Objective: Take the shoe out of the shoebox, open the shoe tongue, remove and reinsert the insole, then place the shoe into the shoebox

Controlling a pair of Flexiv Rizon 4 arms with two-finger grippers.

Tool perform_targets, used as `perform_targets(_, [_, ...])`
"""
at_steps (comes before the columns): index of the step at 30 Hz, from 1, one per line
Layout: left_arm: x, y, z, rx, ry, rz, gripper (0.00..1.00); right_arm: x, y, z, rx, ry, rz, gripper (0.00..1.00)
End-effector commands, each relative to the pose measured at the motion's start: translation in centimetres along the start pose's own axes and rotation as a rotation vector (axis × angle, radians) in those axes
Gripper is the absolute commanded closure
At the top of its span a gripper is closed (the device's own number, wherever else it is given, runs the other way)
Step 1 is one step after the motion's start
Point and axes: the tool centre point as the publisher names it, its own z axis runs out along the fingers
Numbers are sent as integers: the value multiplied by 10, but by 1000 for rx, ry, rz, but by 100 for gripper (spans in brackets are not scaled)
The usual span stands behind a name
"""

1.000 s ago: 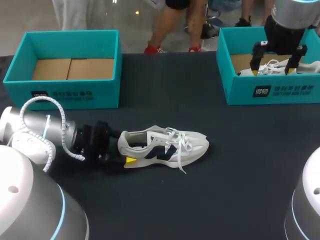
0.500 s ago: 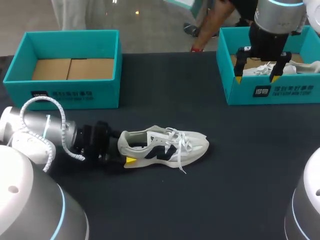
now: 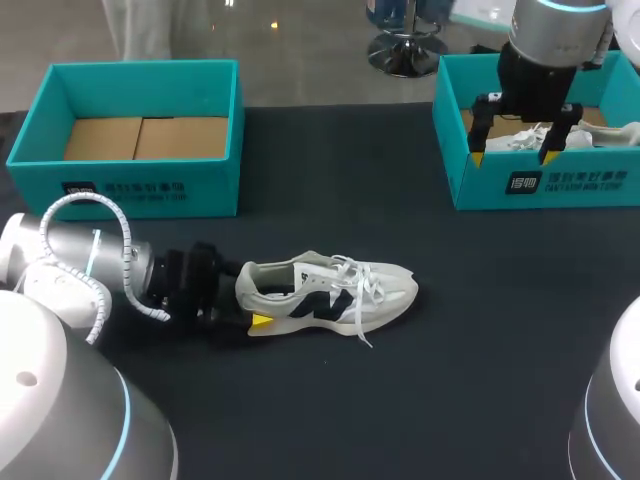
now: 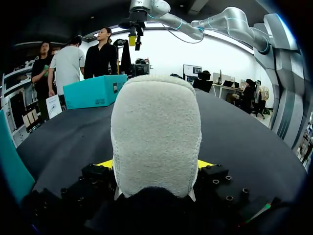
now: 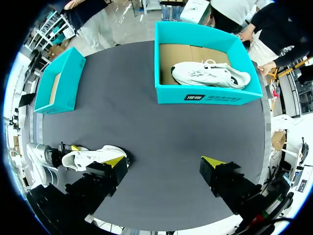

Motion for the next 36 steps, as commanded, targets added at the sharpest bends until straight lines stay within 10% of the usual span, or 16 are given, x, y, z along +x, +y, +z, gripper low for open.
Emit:
perform_targets(1, [-1,1,1,-5,-1,0,100,8,-3,-3,1,-43,0,0])
perform_targets(29, [-1,1,1,-5,-1,0,100,172,-83,-5,-2,0,152,0])
perform_targets(36, [-1,1,1,-5,-1,0,100,181,-87,-2,1,26,179,0])
